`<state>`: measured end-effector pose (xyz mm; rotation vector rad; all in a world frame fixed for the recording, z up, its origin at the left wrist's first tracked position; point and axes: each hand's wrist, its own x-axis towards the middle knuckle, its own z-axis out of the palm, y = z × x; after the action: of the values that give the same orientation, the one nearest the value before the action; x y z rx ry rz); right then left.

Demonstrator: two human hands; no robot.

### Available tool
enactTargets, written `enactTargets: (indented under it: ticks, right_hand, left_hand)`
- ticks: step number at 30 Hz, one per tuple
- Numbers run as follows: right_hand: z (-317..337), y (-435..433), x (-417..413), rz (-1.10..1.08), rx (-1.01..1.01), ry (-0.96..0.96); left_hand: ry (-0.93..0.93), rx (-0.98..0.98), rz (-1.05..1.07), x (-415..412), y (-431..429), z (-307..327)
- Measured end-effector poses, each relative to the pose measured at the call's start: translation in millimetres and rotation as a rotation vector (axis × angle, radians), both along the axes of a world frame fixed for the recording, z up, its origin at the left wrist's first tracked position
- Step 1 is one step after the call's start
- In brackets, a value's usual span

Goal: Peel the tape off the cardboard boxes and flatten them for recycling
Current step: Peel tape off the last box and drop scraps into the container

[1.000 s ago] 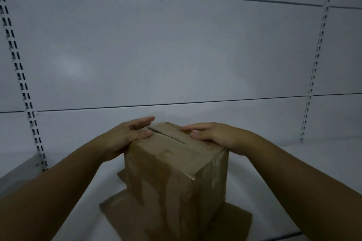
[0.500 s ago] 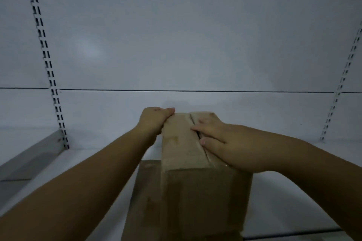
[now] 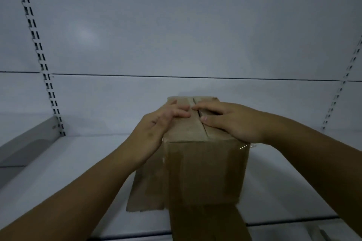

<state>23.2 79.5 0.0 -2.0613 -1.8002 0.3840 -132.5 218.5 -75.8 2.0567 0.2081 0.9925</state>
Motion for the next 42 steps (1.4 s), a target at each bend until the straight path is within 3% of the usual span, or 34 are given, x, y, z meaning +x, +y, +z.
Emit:
enactTargets:
  ticks: [3, 7, 9, 11, 15, 21, 23, 26, 28, 32, 42]
  right_hand:
    - [-8, -3, 1, -0.016, 0.064, 0.084]
    - [-12, -5, 0, -0.027, 0.136, 0.152]
    - [-16, -9, -2, -0.033, 0.230, 0.261]
    - [-22, -15, -3, -0.058, 0.331, 0.396]
    - [-32, -20, -5, -0.047, 0.441, 0.642]
    - [-51, -20, -3, -0.047, 0.620, 0.771]
    - [-55, -23, -6, -0.131, 0.690, 0.695]
    - [-55, -40, -12, -0.277, 0.876, 0.351]
    - [-57, -57, -21, -0.206, 0.995, 0.078]
    - [-76, -60, -33, 0.057, 0.839, -0.375]
    - [-99, -42, -33, 0.099, 1.080, -0.351]
  left_hand:
    - [0.063, 0.253, 0.108, -2, 14, -18]
    - [0.025, 0.143, -0.088, -11, -12, -27]
    - [0.136, 0.129, -0.184, -21, -16, -29]
    - [0.197, 0.101, -0.174, -28, -19, -28]
    - [0.123, 0.090, -0.107, -29, -30, -33]
    - [0.037, 0.120, -0.061, -30, -29, -38]
    - [0.026, 0.111, -0.061, -31, -29, -38]
    - [0.000, 0.089, -0.064, -33, -27, -41]
    - [-0.007, 0.080, -0.066, -34, -27, -42]
    - [-0.033, 0.079, -0.085, -30, -27, -42]
    - [-0.064, 0.097, -0.104, -27, -30, -42]
